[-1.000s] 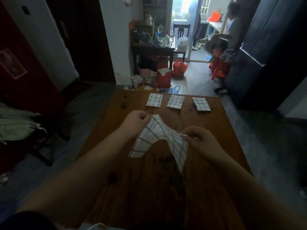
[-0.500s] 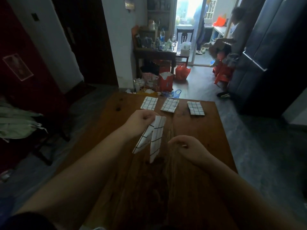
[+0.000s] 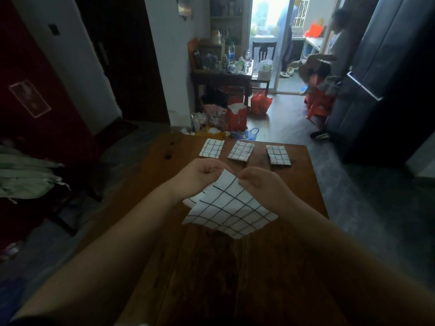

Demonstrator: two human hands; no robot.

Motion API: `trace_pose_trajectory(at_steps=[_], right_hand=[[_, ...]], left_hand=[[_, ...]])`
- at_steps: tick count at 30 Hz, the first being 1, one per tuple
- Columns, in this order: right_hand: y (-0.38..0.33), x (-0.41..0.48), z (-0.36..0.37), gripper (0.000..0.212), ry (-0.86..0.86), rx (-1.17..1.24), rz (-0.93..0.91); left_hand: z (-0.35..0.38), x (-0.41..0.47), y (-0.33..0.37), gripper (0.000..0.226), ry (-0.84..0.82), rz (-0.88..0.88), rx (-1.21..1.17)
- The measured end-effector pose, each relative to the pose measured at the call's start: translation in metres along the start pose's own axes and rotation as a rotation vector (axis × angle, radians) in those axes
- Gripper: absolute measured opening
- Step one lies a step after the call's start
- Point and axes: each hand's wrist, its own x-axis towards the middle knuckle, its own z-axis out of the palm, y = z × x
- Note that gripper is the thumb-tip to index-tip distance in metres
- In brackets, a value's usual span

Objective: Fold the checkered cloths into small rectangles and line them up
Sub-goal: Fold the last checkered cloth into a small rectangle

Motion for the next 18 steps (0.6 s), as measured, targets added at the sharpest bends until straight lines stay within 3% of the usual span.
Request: trace_pose_trajectory(at_steps=[2, 8, 11, 18], right_hand=[[0.000, -0.001, 0.009, 0.010, -0.033, 0.014, 0.003], [-0.009, -0.001, 0.023, 0.024, 0.057, 0.084, 0.040], [-0.014, 0.002, 0.027, 0.030, 0.070, 0.072, 0.053], [-0.028, 0.005, 0.031, 0.015, 0.064, 0.083, 0.074]], left_hand=[[-0.002, -0.004, 0.000, 0.024, 0.011, -0.013, -0.036], [-0.014, -0.012, -0.002, 0.033, -0.009, -0.188, -0.062], [-0.018, -0.013, -0.008, 0.029, -0.010, -0.163, -0.014], [-0.018, -0.011, -0.019, 0.018, 0.121, -0.081, 0.070]])
